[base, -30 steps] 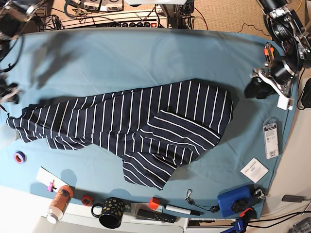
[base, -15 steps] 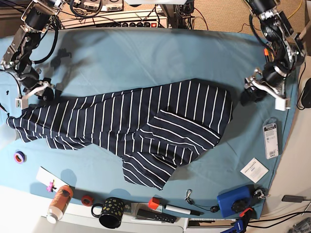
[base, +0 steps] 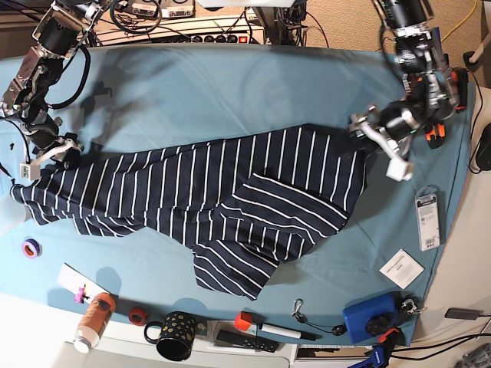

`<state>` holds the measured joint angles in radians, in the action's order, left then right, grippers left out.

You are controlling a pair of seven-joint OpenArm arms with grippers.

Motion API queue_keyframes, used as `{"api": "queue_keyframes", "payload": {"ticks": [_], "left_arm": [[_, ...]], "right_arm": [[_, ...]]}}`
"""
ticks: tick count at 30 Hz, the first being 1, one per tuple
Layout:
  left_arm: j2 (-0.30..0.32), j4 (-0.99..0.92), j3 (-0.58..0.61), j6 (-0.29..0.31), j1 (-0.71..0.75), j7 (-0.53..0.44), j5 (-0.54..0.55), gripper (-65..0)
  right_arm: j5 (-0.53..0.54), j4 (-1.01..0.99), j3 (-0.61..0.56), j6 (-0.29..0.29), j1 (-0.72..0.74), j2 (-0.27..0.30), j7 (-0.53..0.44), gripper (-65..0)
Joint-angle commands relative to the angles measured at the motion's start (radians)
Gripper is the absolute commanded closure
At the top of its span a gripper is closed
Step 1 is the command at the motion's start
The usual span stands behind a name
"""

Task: Layout the t-shirt on the table in an organized manner, then fold the t-shirt properly
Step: 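Grasp the shirt edge with both grippers and lift it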

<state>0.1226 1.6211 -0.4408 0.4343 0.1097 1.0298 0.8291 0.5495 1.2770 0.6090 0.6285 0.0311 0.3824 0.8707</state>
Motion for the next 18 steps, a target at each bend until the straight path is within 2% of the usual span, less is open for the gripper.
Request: {"api": "queue_keyframes", "payload": {"ticks": [1, 4, 9, 15, 18], "left_arm": [[0.011, 0.015, 0.018, -0.026, -0.010, -0.040, -0.034, -36.7], [0.011, 0.015, 0.079, -0.094, -0.010, -0.074, -0.180, -36.7], [0.011, 0.015, 0.126, -0.198, -0.010, -0.071, -0.250, -35.8], [0.011, 0.015, 0.124, -0.202, -0.010, -0.069, -0.250, -22.7], [0.011, 0.015, 0.124, -0.202, -0.010, -0.068, -0.250, -16.0]], "right_arm": [[0.018, 0.017, 0.006, 0.006, 0.016, 0.024, -0.031, -20.2], [0.017, 0.017, 0.006, 0.006, 0.016, 0.024, -0.033, -20.2], [-0.002, 0.017, 0.005, 0.000, 0.020, 0.009, -0.084, -20.1], [-0.145, 0.014, 0.005, -0.047, 0.066, -0.076, -0.156, -18.3], [-0.196, -0.033, 0.004, -0.087, 0.112, -0.092, -0.179, -17.8]]}}
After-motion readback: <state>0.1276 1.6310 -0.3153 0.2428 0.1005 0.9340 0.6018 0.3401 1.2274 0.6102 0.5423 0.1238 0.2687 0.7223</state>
